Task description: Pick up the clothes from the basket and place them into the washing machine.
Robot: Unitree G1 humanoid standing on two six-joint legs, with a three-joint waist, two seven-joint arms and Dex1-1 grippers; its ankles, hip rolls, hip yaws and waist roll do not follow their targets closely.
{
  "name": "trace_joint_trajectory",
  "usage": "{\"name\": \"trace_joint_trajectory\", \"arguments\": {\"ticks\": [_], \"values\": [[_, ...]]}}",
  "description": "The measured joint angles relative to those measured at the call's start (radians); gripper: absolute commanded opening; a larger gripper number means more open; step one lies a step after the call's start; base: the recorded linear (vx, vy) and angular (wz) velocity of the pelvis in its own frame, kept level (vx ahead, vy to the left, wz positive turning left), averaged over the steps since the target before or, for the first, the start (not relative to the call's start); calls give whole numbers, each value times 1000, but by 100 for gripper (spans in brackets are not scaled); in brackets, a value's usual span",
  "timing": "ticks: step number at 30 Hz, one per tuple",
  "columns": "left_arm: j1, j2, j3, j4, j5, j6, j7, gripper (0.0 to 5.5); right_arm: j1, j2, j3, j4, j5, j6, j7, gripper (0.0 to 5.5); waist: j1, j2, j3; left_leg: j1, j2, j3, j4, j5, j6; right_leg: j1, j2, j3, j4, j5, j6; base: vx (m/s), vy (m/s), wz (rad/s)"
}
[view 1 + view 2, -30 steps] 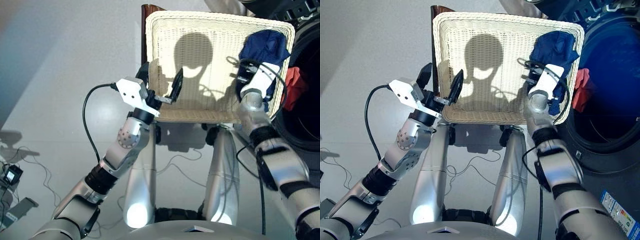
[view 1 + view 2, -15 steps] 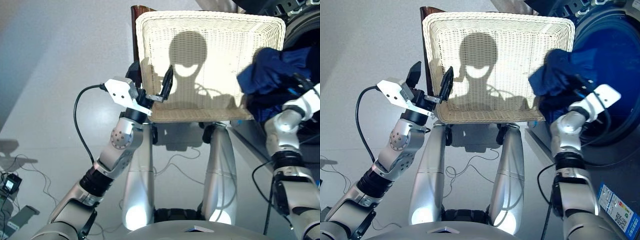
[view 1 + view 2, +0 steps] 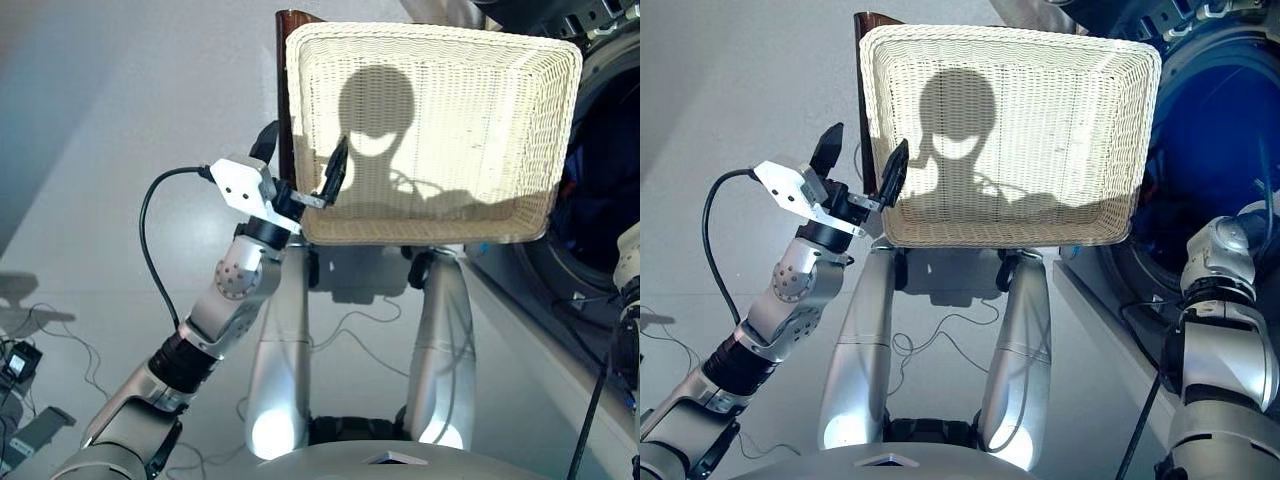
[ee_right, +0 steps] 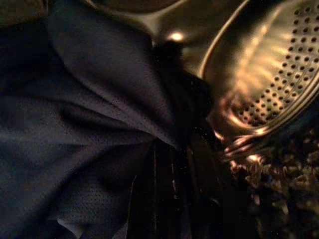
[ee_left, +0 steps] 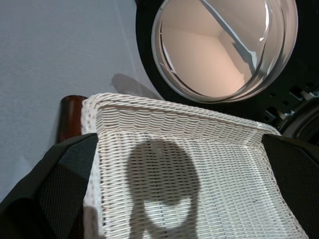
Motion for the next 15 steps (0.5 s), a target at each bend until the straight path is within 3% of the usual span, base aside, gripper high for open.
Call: {"name": "trace_joint_trajectory", "arguments": {"ticks": [7,15], "values": [[-2,24,0,-2,0,0,2,550,-59,-44,1,73,48,23,1,0,-1,0,0,-21,-10,13,17,-7,14,-15,-4,24,-1,7,22,0,0,0],[-3,32,-1,-25,0,0,9,550,-91,-66,3,75,60,25,-37,0,-2,1,0,-31,-16,18,32,-13,22,-20,-10,29,2,3,29,0,0,0]]}}
